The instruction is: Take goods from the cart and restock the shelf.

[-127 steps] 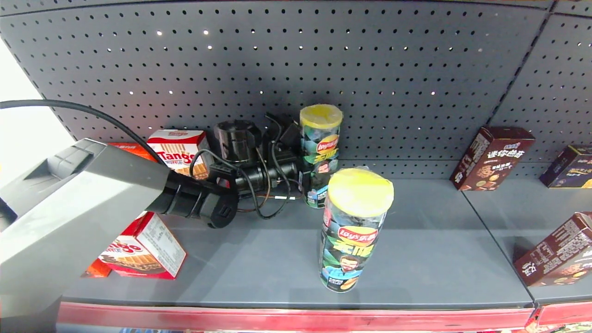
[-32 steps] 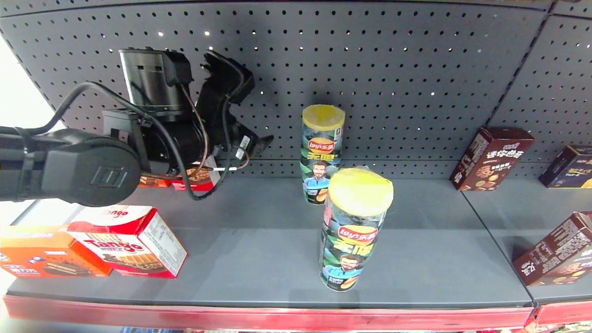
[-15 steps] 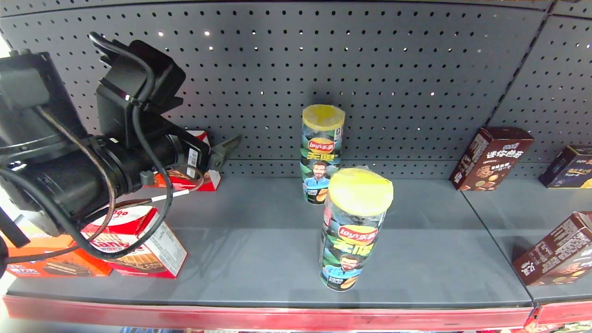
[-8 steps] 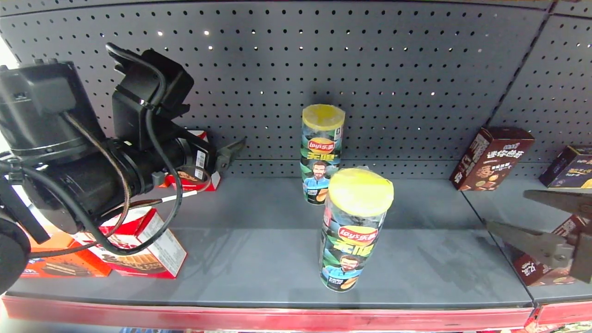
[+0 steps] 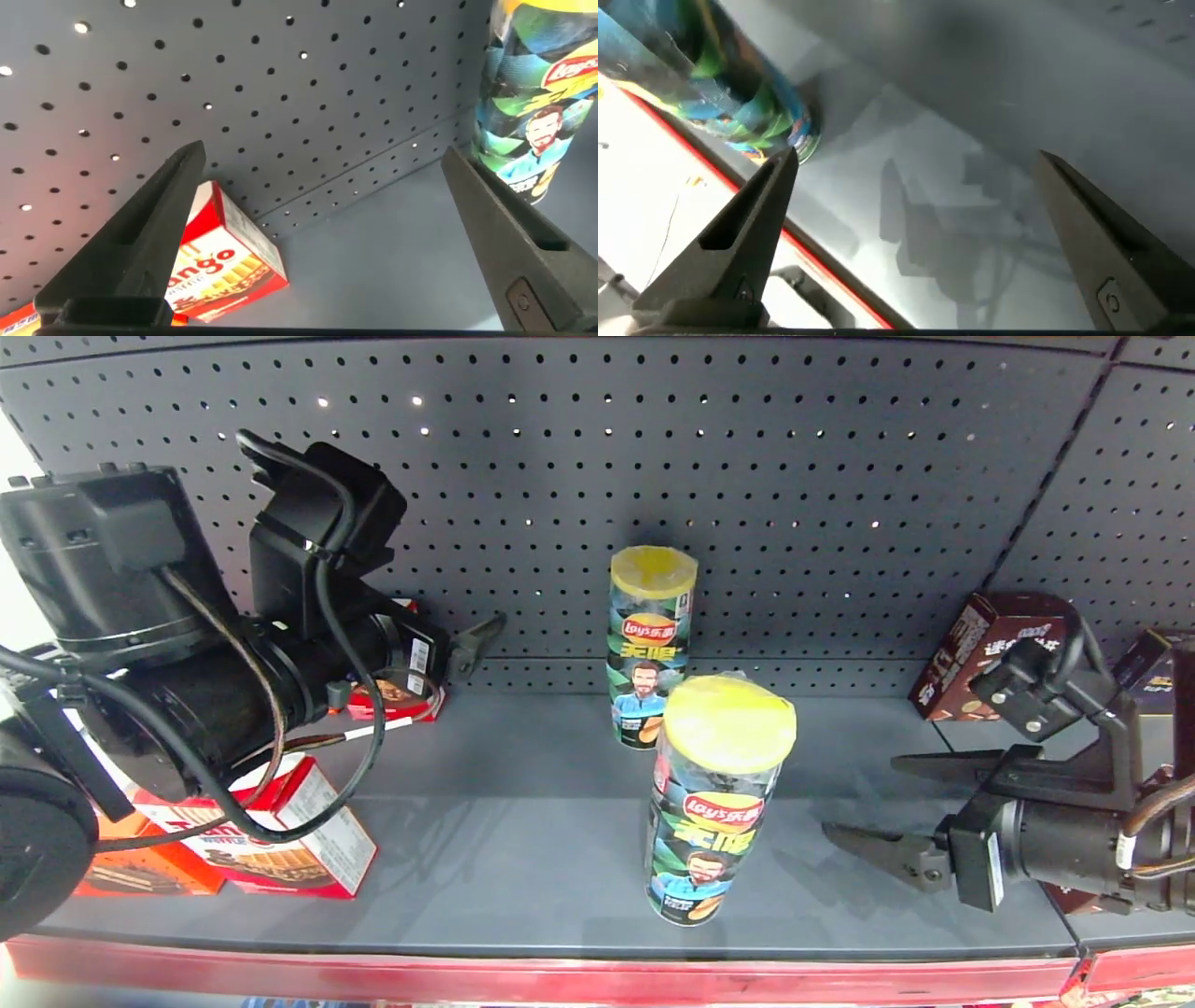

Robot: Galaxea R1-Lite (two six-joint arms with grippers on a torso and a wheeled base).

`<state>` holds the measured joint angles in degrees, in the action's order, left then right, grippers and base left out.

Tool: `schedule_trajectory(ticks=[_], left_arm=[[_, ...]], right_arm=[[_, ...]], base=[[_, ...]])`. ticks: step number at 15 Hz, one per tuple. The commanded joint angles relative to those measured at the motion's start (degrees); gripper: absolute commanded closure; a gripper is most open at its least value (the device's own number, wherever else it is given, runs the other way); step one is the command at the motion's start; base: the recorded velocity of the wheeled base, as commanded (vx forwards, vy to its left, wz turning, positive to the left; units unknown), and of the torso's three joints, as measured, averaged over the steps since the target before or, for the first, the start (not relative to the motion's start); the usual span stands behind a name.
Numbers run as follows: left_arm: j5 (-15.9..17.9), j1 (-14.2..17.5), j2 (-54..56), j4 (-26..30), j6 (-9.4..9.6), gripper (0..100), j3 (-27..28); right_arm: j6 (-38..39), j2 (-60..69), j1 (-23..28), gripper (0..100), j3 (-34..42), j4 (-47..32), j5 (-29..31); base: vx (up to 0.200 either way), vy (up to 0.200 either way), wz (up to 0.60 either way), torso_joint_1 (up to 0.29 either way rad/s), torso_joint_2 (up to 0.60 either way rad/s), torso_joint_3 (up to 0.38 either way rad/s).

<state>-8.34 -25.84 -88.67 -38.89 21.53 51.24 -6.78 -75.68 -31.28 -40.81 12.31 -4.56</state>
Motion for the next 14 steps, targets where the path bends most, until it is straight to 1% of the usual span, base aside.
schedule_trajectory(ticks=[1,8,14], left_arm=[[-0.01,0.0,-0.71,-0.05,0.0,0,0.09],[-0.01,0.0,-1.41,-0.14,0.0,0,0.09],[-0.01,0.0,-1.41,-0.14,0.0,0,-0.08]], right_arm=[[-0.17,-2.19,-1.15,0,-0.14,0.17,-0.01],[-1.22,-5.0,-3.79,0,-1.2,0.34,-0.27],[-2.45,-8.34,-3.88,0,-3.04,0.78,-0.45]], base=[[0.0,0.0,0.0,0.0,0.0,0.0],[0.0,0.0,0.0,0.0,0.0,0.0],[0.0,0.0,0.0,0.0,0.0,0.0]])
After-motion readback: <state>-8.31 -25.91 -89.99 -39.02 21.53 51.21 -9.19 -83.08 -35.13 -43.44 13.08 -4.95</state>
